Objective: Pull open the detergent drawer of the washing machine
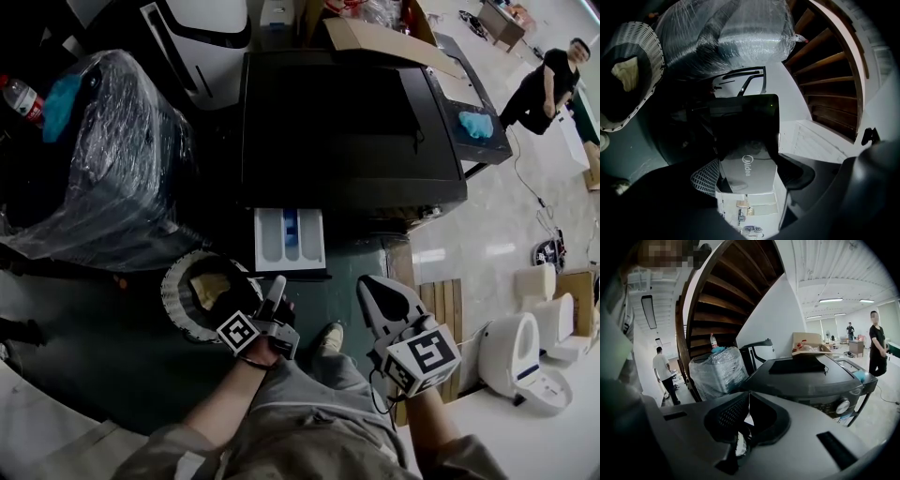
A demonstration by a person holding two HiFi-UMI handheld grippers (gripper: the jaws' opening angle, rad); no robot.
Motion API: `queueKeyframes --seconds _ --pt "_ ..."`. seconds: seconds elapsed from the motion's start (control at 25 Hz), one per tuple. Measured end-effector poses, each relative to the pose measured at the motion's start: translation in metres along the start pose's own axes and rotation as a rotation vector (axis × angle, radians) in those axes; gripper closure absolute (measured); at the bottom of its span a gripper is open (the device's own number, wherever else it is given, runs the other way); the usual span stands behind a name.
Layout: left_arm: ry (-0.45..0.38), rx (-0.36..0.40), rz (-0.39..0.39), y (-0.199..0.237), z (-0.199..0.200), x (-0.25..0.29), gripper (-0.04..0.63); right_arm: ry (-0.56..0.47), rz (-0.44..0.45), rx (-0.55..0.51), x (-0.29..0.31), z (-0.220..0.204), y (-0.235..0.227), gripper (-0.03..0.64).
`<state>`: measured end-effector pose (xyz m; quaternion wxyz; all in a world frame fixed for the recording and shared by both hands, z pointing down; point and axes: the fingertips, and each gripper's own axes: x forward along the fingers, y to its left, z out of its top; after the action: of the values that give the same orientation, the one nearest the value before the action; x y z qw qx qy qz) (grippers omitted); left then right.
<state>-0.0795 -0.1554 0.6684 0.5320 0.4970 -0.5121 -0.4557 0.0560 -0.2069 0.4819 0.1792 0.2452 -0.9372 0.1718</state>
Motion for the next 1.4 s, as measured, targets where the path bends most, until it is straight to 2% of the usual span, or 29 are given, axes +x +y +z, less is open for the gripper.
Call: queueKeyframes --seconds 0.16,0.32,0.36,0.44,0.6,0.76,0.84,0.92,1.12,1.2,1.4 --pt "0.076 0.098 0.095 0.002 -0.007 -0.008 0.189 -0.014 0.005 -0.002 -0.004 0.014 0.004 0.586" --pt "0.133 0.153 0.144 -0.013 -0.015 -0.019 0.189 -0.029 0.008 -0.020 -0.010 0.034 0.005 0.586" --pt "0.140 0.179 0.155 -0.019 -0.014 -0.021 0.203 -0.036 0.008 -0.024 -0.012 0.040 0.005 0.586" --pt "0.139 0.253 0.172 -0.036 -0.006 -0.025 0.309 -0.049 0.006 -0.033 -0.015 0.052 0.006 0.586" --pt "0.082 0.491 0.191 -0.078 0.026 -0.028 0.379 -0.076 -0.009 -0.043 -0.023 0.075 0.005 0.585" --pt "0.067 0.677 0.175 -0.130 0.048 -0.020 0.422 -0.108 -0.016 -0.051 -0.033 0.094 0.006 0.586" --pt "0.046 0.814 0.171 -0.156 0.057 -0.016 0.484 -0.131 -0.014 -0.066 -0.037 0.103 0.006 0.586" --pt "0.026 0.951 0.144 -0.183 0.064 -0.012 0.499 -0.152 -0.014 -0.081 -0.041 0.112 0.008 0.586" --pt "0.002 1.218 0.055 -0.254 0.067 -0.003 0.540 -0.206 -0.042 -0.104 -0.055 0.137 0.009 0.586" --pt "0.000 1.292 0.029 -0.279 0.066 -0.001 0.547 -0.237 -0.047 -0.122 -0.063 0.147 0.009 0.586" --pt "0.006 1.412 -0.022 -0.325 0.060 -0.003 0.562 -0.305 -0.061 -0.150 -0.081 0.169 0.012 0.586"
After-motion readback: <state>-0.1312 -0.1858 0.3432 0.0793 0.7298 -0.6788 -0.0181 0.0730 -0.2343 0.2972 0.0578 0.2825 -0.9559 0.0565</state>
